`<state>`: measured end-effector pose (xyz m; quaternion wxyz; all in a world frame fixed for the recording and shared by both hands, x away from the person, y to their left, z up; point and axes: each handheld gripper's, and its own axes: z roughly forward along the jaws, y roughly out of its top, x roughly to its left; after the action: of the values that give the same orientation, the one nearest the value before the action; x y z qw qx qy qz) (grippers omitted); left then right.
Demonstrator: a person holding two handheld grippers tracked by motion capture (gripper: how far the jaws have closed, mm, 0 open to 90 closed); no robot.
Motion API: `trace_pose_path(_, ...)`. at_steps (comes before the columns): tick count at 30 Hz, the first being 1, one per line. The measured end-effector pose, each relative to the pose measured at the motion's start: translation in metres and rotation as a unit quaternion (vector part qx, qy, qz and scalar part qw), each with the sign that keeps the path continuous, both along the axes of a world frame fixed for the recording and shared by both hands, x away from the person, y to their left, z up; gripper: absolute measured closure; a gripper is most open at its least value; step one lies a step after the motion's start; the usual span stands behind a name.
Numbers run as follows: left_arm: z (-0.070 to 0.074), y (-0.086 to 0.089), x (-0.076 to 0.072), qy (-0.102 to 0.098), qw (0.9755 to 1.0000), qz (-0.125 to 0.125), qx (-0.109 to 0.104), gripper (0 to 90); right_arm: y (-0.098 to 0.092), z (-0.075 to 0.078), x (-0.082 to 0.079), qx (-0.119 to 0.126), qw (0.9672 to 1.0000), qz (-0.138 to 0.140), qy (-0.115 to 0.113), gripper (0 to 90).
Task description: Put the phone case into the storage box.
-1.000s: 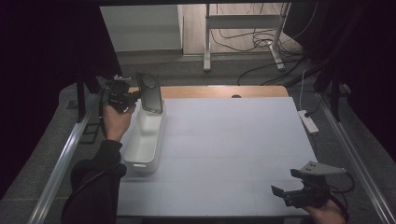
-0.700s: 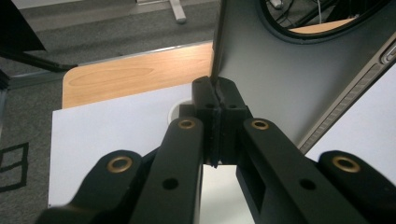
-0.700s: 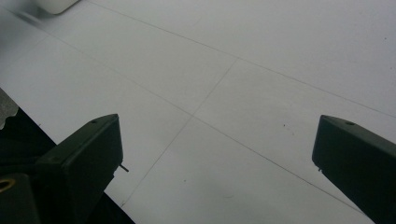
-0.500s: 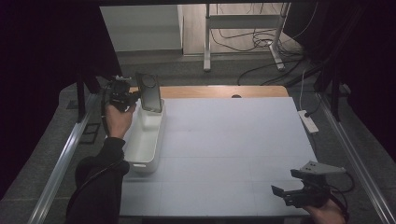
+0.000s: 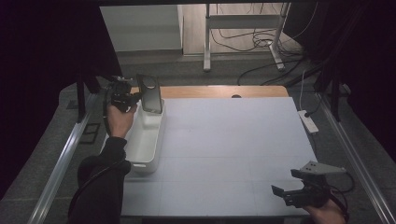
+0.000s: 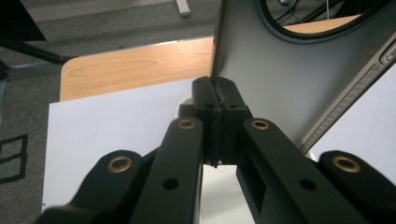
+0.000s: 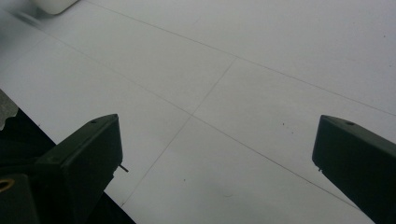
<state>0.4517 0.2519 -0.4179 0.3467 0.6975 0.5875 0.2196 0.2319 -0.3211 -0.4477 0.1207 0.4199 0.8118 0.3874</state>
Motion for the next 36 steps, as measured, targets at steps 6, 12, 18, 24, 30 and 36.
trace_pose_path(6,-0.008,0.000,0.002,0.009,1.0000,0.001,0.000,88.8,0.000,0.000,0.000,0.000,1.0000,0.000,0.001,2.2)
trace_pose_path(12,-0.015,-0.001,0.005,0.018,0.9998,0.003,-0.002,88.8,0.000,0.000,0.000,-0.002,1.0000,-0.003,0.002,2.2)
trace_pose_path(18,-0.022,-0.001,0.006,0.030,0.9996,0.001,0.001,88.7,0.000,0.000,0.001,-0.002,1.0000,-0.003,0.003,2.4)
trace_pose_path(24,-0.029,-0.001,0.006,0.041,0.9992,0.001,0.000,88.7,0.001,-0.001,0.001,-0.005,1.0000,-0.003,0.005,2.5)
trace_pose_path(30,-0.034,-0.002,0.007,0.050,0.9987,0.001,0.000,88.5,0.001,-0.001,0.001,-0.005,1.0000,-0.004,0.007,2.5)
trace_pose_path(36,-0.034,-0.001,0.006,0.045,0.9990,0.000,-0.007,77.8,0.001,-0.001,0.001,-0.006,1.0000,-0.003,0.007,2.6)
